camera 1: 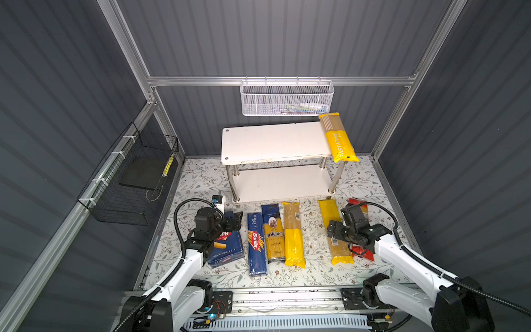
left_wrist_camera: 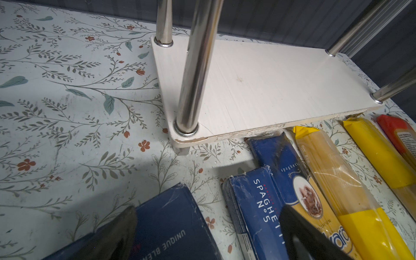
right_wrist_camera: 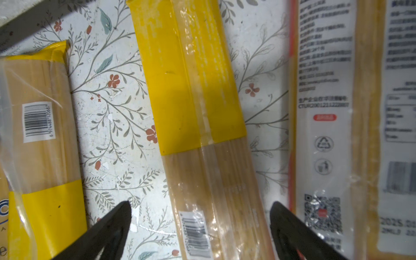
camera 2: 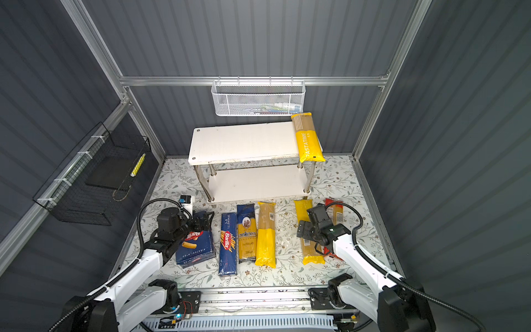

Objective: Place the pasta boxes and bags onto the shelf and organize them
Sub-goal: 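Move the right gripper down over the yellow spaghetti bag on the table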

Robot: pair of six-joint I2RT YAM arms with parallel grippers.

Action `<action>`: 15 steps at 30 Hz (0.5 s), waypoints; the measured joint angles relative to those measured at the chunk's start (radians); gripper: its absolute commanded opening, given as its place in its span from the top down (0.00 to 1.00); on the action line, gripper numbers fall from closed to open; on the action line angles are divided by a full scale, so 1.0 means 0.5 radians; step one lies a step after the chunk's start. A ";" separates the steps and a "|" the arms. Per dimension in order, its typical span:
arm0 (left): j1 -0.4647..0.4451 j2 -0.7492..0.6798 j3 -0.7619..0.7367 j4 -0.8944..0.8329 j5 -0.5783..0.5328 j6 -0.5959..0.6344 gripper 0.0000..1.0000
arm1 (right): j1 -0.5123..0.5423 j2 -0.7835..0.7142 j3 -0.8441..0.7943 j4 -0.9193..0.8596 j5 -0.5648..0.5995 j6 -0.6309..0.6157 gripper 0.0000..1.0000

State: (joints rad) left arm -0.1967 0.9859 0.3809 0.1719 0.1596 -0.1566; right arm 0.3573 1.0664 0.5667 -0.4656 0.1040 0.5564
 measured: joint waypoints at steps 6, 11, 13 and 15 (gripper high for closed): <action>0.000 0.003 0.000 0.000 0.005 0.010 0.00 | -0.146 0.245 0.115 0.089 -0.072 -0.095 0.02; 0.000 0.003 0.000 0.001 0.005 0.014 0.01 | -0.172 0.444 0.216 0.124 -0.154 -0.130 0.02; 0.000 0.003 0.000 0.001 0.005 0.014 0.01 | -0.172 0.498 0.241 0.142 -0.177 -0.135 0.02; 0.000 0.003 0.000 0.001 0.005 0.014 0.00 | -0.172 0.558 0.265 0.166 -0.196 -0.136 0.02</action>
State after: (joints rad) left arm -0.1967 0.9874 0.3809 0.1722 0.1619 -0.1497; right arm 0.2714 1.3457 0.6991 -0.3828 0.0059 0.4885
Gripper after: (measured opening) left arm 0.995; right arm 0.982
